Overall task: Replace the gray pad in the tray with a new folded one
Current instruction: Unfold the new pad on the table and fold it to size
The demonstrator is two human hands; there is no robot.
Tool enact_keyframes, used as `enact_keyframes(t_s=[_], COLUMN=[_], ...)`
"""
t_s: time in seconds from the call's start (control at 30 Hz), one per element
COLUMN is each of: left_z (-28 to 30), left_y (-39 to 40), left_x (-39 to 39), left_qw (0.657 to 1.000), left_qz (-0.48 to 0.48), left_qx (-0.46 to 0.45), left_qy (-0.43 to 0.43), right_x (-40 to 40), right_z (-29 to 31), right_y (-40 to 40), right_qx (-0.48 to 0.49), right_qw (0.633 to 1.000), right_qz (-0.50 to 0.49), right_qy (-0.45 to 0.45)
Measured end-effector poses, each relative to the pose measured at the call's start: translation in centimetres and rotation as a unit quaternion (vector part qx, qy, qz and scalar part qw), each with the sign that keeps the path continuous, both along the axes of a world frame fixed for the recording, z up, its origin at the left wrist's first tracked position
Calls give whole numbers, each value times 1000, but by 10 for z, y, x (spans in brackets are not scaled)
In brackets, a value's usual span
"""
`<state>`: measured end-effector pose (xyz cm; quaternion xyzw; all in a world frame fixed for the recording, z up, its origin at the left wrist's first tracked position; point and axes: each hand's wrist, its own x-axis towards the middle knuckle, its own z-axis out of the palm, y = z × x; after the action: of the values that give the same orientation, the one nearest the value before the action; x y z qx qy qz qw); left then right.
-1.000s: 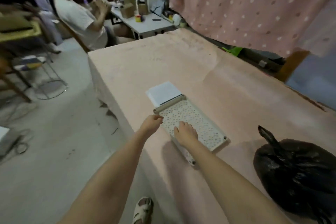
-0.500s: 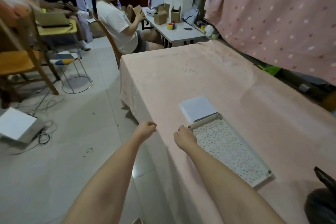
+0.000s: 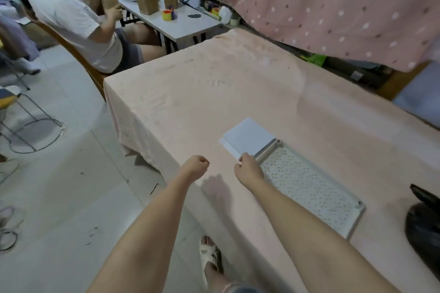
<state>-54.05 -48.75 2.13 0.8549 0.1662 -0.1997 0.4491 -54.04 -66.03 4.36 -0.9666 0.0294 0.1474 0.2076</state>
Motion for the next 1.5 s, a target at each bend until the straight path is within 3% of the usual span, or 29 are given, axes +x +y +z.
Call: enact_keyframes(t_s=[0.33, 0.47, 0.7, 1.03, 1.17, 1.3, 1.37, 1.5], left_z=[-3, -11, -20, -37, -29, -22, -19, -13], left_y=[7, -9, -52, -64, -46, -26, -17, 8], left_x=[128, 167, 206, 231, 247, 271, 283, 309], left_qw=[994, 990, 987, 953, 951, 950, 951, 946], left_qz=[-85, -121, -148, -290, -297, -299, -286, -278], left_qx=[64, 74, 57, -5, -65, -90, -112, -161], left_qy=[17, 19, 34, 84, 56, 25, 31, 45], right_x=[118, 129, 124, 137, 140, 150, 159, 185], right_z=[-10, -24, -44, -38, -34, -23, -22, -27], right_y=[16, 19, 20, 38, 50, 62, 69, 77], right_qx=[-29, -96, -131, -96, -59, 50, 146, 366], right_qw=[986, 976, 969, 932, 886, 837, 802, 692], right_qz=[-162, -192, -211, -349, -460, -544, -578, -614], right_qy=[25, 31, -3, 11, -25, -35, -46, -98])
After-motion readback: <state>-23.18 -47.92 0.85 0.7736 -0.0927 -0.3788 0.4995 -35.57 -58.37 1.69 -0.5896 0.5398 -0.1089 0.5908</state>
